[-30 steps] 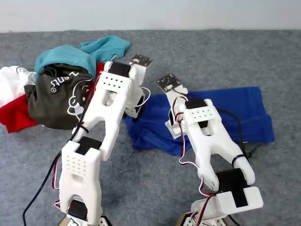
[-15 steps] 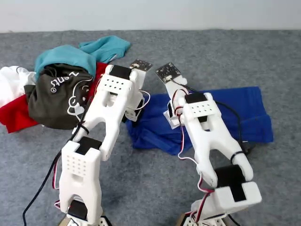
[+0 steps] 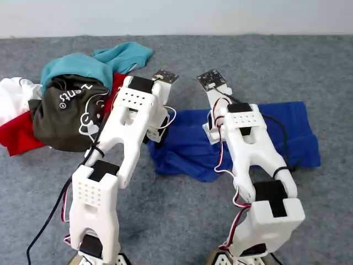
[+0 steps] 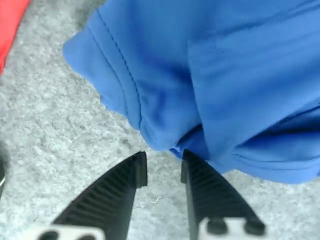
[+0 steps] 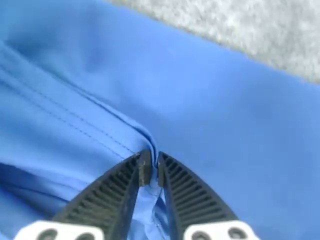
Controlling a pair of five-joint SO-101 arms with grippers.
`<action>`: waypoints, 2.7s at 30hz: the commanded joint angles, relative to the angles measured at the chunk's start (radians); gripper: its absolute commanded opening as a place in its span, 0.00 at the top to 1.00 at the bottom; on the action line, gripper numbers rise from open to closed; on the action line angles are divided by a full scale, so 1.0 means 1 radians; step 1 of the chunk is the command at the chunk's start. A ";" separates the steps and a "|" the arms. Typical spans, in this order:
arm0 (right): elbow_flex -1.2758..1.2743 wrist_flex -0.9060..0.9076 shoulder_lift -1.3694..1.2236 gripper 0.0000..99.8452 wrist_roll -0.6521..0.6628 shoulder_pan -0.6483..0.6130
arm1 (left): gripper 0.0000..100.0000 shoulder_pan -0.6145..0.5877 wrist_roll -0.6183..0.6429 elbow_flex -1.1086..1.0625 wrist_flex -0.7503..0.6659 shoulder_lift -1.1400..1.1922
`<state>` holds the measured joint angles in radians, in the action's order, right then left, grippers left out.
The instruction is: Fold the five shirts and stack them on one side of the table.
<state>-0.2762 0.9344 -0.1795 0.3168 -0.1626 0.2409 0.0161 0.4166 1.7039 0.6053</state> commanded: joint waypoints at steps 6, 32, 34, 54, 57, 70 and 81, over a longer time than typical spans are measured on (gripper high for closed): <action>0.005 -0.018 0.005 0.96 -0.048 0.016 | 0.87 -0.005 -0.018 -0.002 -0.009 -0.008; 0.011 0.130 0.162 0.77 -0.048 0.182 | 0.87 0.041 -0.017 0.024 0.049 -0.175; 0.011 0.171 0.162 0.77 -0.048 0.197 | 0.87 0.089 -0.018 -0.008 0.043 -0.164; -0.324 0.056 0.170 0.77 0.051 0.223 | 0.87 0.130 -0.051 -0.027 0.012 0.081; -0.347 0.059 0.170 0.77 0.052 0.266 | 0.87 0.130 -0.068 -0.047 0.020 0.084; -0.347 0.185 0.404 0.77 0.086 0.314 | 0.87 0.130 -0.068 -0.048 0.051 0.021; -0.351 0.194 0.570 0.77 0.063 0.311 | 0.87 0.130 -0.110 -0.154 0.048 -0.241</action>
<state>-0.6306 1.1278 0.3498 0.3920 0.1412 0.3652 -0.0713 0.2631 1.7238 0.4672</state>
